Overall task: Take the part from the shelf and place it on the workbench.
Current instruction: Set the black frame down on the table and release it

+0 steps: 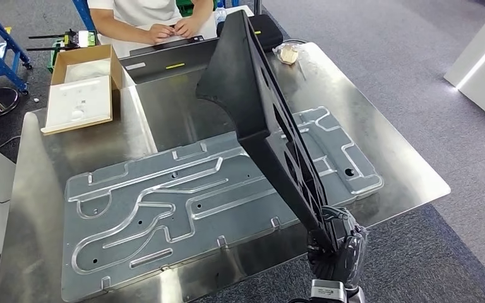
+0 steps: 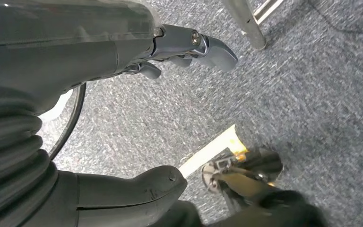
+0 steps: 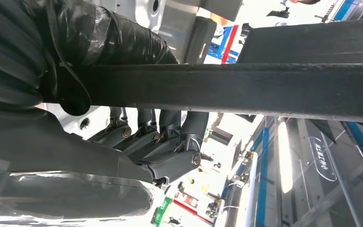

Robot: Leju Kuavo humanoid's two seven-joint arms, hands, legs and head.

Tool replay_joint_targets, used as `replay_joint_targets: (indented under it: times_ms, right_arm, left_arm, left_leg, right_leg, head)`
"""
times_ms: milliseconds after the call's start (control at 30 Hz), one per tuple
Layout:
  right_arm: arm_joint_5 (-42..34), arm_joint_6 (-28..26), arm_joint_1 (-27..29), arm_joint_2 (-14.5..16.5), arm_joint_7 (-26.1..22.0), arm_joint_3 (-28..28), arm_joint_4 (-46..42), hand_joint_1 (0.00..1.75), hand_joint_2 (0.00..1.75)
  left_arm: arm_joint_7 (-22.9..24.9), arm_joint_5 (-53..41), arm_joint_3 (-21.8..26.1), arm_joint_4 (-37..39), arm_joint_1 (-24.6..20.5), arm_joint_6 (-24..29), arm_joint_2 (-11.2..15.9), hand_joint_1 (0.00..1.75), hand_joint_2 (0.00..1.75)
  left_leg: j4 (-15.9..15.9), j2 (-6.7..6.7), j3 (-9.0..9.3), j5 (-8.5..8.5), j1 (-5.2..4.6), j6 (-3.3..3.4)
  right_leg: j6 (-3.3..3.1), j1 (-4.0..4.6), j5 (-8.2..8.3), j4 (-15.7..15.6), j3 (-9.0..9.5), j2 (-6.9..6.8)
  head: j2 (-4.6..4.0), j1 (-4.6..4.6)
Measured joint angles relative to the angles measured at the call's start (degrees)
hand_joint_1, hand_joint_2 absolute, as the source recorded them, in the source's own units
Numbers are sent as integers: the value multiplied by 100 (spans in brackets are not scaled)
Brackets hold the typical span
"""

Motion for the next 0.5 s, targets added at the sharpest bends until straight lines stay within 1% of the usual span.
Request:
replay_joint_targets:
  times_ms: [33,67,100,133,167,200,233,267,300,333,367,400,433,467,500]
  right_arm:
    - [0,0,-1,1,0,0,-2,175,175]
    - [-1,0,-3,1,0,0,-3,175,175]
    - [-1,0,-4,2,-1,-1,-4,175,175]
    - [0,1,-5,2,-1,-2,-5,175,175]
    - [-1,1,-5,2,-2,-6,-5,175,175]
    - [-1,3,-6,2,-4,-16,-5,175,175]
    - [-3,8,-8,2,-8,-32,-6,175,175]
    - [-7,17,-10,2,-11,-49,-7,175,175]
    - [-11,28,-11,1,-14,-67,-7,175,175]
    - [-15,41,-11,1,-15,-80,-7,175,175]
    - [-19,54,-10,1,-15,-88,-7,175,175]
    - [-21,62,-9,1,-16,-93,-7,175,175]
    - [-23,69,-10,2,-16,-97,-7,175,175]
    - [-23,72,-12,2,-17,-99,-7,175,175]
    - [-23,72,-17,2,-18,-102,-9,175,175]
  left_arm:
    - [4,1,5,0,-9,2,0,0,175]
    - [7,1,9,0,-15,3,0,0,175]
    - [10,1,11,0,-17,3,0,0,175]
    - [12,2,13,0,-17,3,0,0,175]
    - [13,2,14,0,-18,3,-1,0,175]
    - [13,2,16,0,-21,4,-4,0,175]
    - [13,1,18,0,-27,7,-6,0,175]
    - [9,-1,19,0,-32,12,-8,0,175]
    - [4,-7,20,0,-35,19,-9,0,175]
    - [-1,-19,21,0,-38,32,-8,0,175]
    - [-5,-30,21,0,-38,44,-8,0,175]
    - [-7,-40,22,0,-37,57,-8,0,175]
    - [-7,-46,22,0,-36,71,-9,0,175]
    - [-7,-48,22,0,-35,79,-10,0,175]
    - [-7,-51,22,0,-37,87,-19,0,175]
  left_leg:
    - [-314,-10,147,122,-4,16]
    - [-494,-19,224,177,-13,39]
    - [-539,-29,232,180,-30,69]
    - [-539,-34,215,207,-44,112]
    - [-555,-28,201,238,-38,162]
    - [-579,-20,187,274,-35,217]
    - [-606,-10,164,309,-29,273]
    - [-624,-2,132,338,-28,322]
    - [-626,4,93,356,-44,353]
    - [-622,9,49,373,-64,376]
    - [-617,14,9,394,-89,391]
    - [-611,17,-26,417,-112,399]
    - [-604,18,-59,440,-135,401]
    - [-595,17,-83,460,-153,400]
    - [-583,16,-102,477,-168,395]
  right_leg:
    - [36,1,-2,12,-6,5]
    - [78,6,5,19,-16,8]
    - [123,13,21,15,-25,10]
    - [166,14,44,1,-30,13]
    - [204,7,50,-7,-36,14]
    - [231,1,-3,29,-55,13]
    - [247,-5,-140,161,-109,12]
    - [254,-9,-349,414,-208,10]
    - [255,-6,-588,756,-338,8]
    - [257,-1,-794,1132,-475,8]
    - [253,6,-903,1409,-556,8]
    - [242,16,-912,1521,-557,8]
    - [214,32,-819,1406,-436,7]
    - [171,56,-666,1089,-211,7]
    - [112,91,-546,675,59,6]
  head:
    - [0,1]
    - [0,2]
    - [0,2]
    - [0,3]
    - [0,2]
    - [0,3]
    - [0,3]
    - [0,3]
    - [0,4]
    - [0,3]
    - [0,4]
    - [0,3]
    - [-1,3]
    - [-1,4]
    - [-1,3]
